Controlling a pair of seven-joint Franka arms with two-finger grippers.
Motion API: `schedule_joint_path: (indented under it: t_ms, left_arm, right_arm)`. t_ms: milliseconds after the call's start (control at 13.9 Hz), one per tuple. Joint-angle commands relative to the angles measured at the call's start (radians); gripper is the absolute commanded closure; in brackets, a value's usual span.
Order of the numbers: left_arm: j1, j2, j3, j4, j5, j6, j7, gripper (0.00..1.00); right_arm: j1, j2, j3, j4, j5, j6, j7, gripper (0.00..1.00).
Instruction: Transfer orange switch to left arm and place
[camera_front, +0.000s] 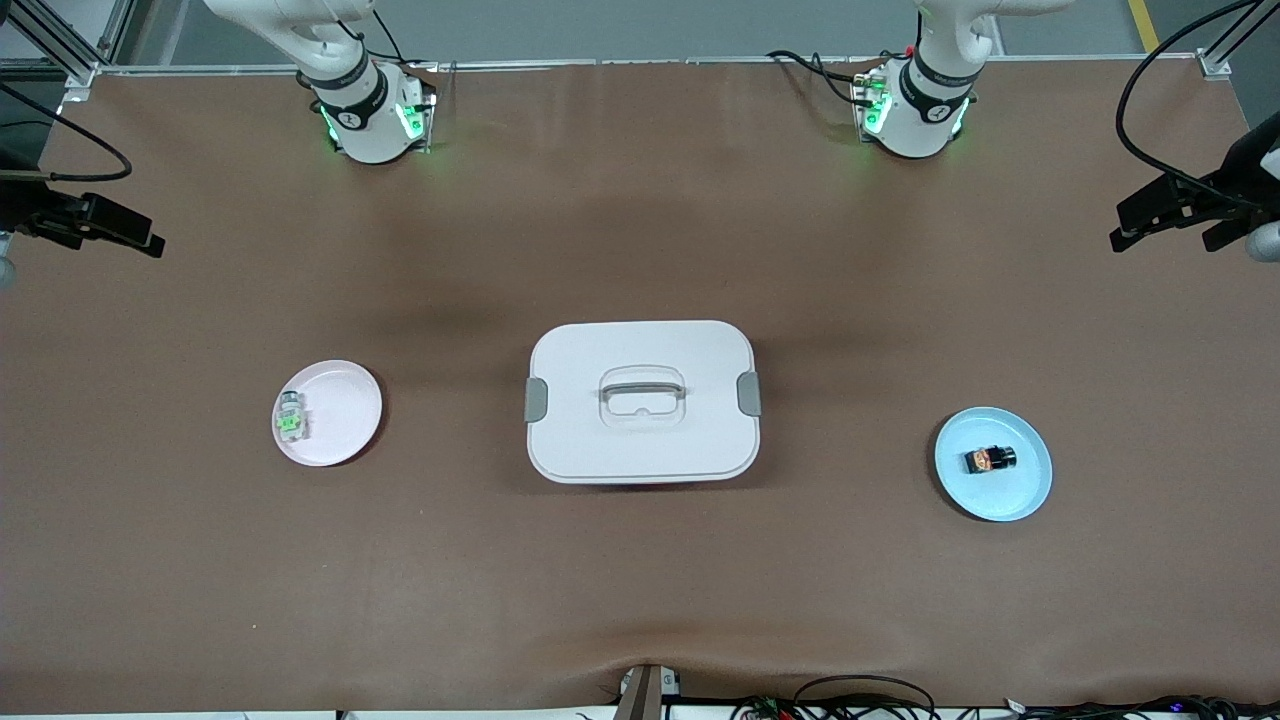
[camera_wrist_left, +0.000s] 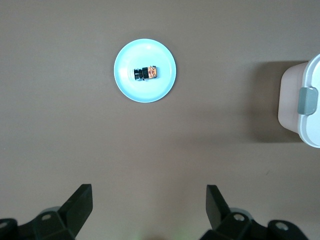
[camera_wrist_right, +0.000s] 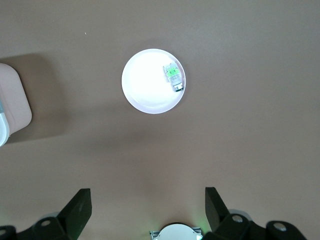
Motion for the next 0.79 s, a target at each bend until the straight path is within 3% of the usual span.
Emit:
schedule_joint_path:
  t_ms: [0,215,574,718]
  left_arm:
    - [0.003,-0.006,-0.001,0.001,0.005,0.002,0.012,0.00]
    - [0.004,-0.009,0.001,0.001,0.005,0.000,0.010,0.00]
    - [0.007,-0.012,0.001,-0.002,0.005,-0.002,0.009,0.00]
    - [0.007,-0.012,0.001,-0.002,0.005,-0.002,0.010,0.00]
  right_arm:
    - [-0.019,-0.052,0.020,-0.064,-0.013,0.037,-0.001,0.00]
    - [-0.019,-0.100,0.020,-0.133,-0.017,0.094,-0.004,0.00]
    - [-0.014,-0.099,0.022,-0.126,-0.037,0.094,-0.008,0.00]
    - [-0.014,-0.096,0.049,-0.110,-0.069,0.086,-0.008,0.00]
